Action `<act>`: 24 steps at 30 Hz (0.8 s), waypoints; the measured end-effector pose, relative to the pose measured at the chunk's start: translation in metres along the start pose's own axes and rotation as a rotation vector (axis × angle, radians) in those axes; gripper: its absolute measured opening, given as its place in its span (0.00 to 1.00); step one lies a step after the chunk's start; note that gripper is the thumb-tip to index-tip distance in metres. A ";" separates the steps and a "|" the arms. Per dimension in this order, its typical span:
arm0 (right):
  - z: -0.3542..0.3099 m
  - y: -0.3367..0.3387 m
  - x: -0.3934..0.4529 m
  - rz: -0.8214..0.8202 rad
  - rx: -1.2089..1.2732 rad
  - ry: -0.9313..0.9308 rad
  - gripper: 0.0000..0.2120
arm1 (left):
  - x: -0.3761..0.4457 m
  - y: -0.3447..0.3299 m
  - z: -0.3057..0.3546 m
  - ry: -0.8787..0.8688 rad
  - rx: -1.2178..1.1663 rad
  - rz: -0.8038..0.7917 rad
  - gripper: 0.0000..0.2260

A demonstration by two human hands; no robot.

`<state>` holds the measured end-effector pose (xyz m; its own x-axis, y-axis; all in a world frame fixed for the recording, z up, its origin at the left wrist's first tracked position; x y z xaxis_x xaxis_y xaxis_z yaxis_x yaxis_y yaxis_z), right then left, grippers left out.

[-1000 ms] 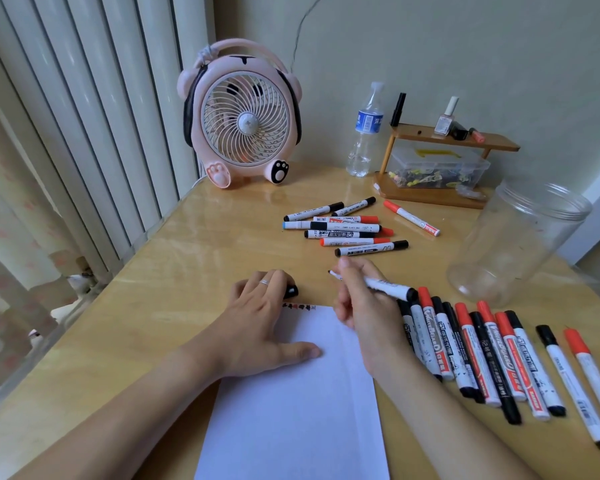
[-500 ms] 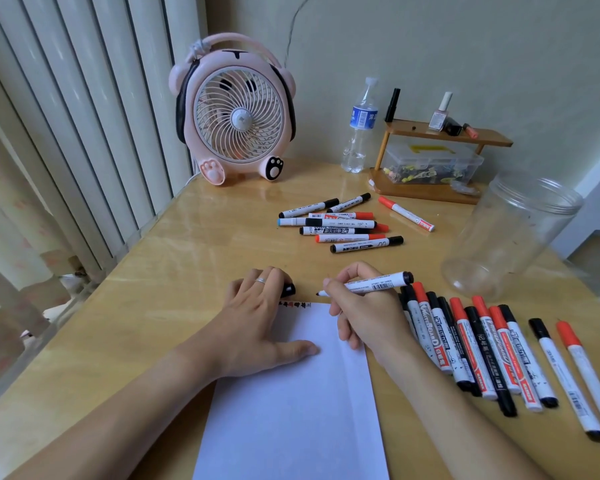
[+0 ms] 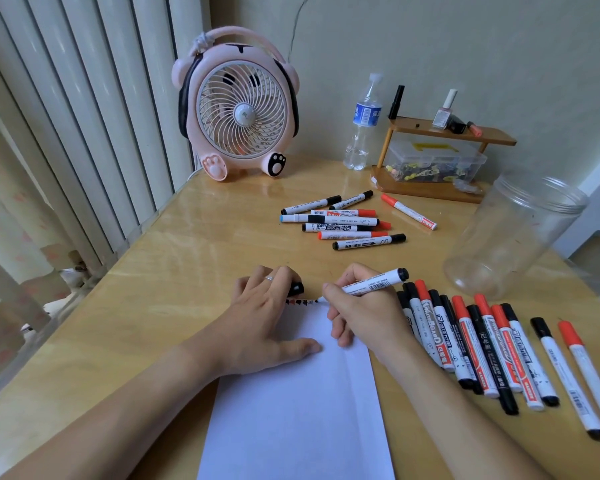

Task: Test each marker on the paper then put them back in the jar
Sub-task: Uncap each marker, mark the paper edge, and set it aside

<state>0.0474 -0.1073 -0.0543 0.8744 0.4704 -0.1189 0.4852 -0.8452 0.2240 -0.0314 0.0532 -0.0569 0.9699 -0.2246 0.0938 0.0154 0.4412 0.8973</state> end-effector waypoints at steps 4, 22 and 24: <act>0.000 0.000 0.000 -0.003 0.001 0.001 0.10 | 0.001 0.000 0.001 -0.025 -0.051 -0.023 0.28; 0.002 -0.001 0.000 -0.003 -0.001 -0.023 0.11 | 0.002 -0.001 0.000 -0.016 -0.065 -0.039 0.26; 0.002 -0.001 0.000 0.004 0.000 -0.029 0.10 | 0.002 -0.001 0.000 -0.014 -0.067 -0.040 0.26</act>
<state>0.0469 -0.1071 -0.0567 0.8762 0.4592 -0.1463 0.4815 -0.8471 0.2248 -0.0291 0.0526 -0.0578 0.9647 -0.2550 0.0649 0.0707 0.4887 0.8696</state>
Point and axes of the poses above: each hand's wrist, its own x-axis towards the middle knuckle, its own y-axis out of the back of the hand, z = x × y, the point moved 5 cm from there along x, towards the middle knuckle, and after that the axes turned 11 degrees about -z, right-handed, at the moved point
